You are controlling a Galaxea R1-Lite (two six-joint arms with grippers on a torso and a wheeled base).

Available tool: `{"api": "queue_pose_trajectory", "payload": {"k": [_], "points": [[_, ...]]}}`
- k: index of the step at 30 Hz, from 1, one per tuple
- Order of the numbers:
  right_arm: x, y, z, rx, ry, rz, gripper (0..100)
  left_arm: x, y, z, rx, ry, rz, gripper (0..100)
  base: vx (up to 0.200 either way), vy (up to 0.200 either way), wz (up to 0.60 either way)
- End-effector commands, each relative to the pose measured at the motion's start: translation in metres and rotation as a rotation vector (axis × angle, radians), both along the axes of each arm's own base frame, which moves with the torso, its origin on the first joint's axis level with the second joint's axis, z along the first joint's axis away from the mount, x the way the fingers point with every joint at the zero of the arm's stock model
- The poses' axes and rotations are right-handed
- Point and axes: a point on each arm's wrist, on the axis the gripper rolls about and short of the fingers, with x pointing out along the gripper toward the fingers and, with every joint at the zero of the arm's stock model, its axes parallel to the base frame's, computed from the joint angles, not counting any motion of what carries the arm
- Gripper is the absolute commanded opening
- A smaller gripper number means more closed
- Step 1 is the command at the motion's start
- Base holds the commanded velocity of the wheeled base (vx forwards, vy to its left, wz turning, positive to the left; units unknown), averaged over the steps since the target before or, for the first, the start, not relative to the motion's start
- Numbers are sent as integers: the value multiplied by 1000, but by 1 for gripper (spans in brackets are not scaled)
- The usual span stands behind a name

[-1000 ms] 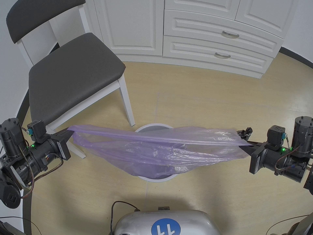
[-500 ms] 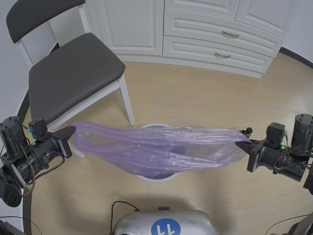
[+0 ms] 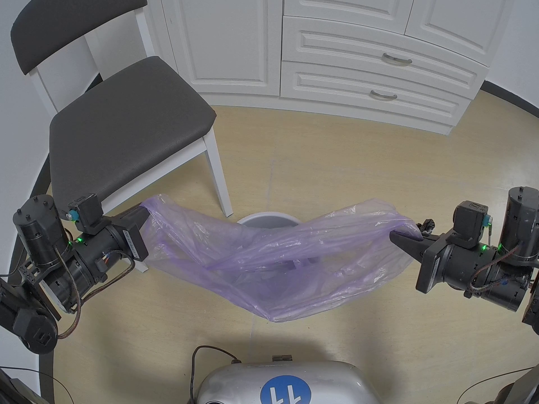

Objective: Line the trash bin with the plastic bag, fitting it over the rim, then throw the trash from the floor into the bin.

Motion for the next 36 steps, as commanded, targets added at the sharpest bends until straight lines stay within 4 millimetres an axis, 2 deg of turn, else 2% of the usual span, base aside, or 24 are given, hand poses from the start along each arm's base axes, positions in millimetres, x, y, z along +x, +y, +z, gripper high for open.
{"api": "queue_pose_trajectory", "payload": {"k": [1,10,13,18,20,29,36], "points": [[1,3,-3,-8,9,9,0,4,-7,-9,10,29,-20,0,0,0,0],[-5,13,-8,-4,36,99,0,-7,-40,-6,-52,5,-114,0,0,0,0],[-8,19,-10,-9,49,137,0,-12,-58,-5,-64,-9,-150,0,0,0,0],[-8,26,-16,-13,77,159,0,-10,-69,-4,-77,-28,-163,0,0,0,0],[-7,35,-18,9,89,181,0,-11,-74,-3,-82,-35,-179,0,0,0,0],[8,63,-35,53,33,219,0,-15,-97,-7,-107,-12,-254,0,0,0,0],[22,87,-57,146,-2,232,0,-4,-113,-16,-127,-16,-274,0,0,0,0]]}}
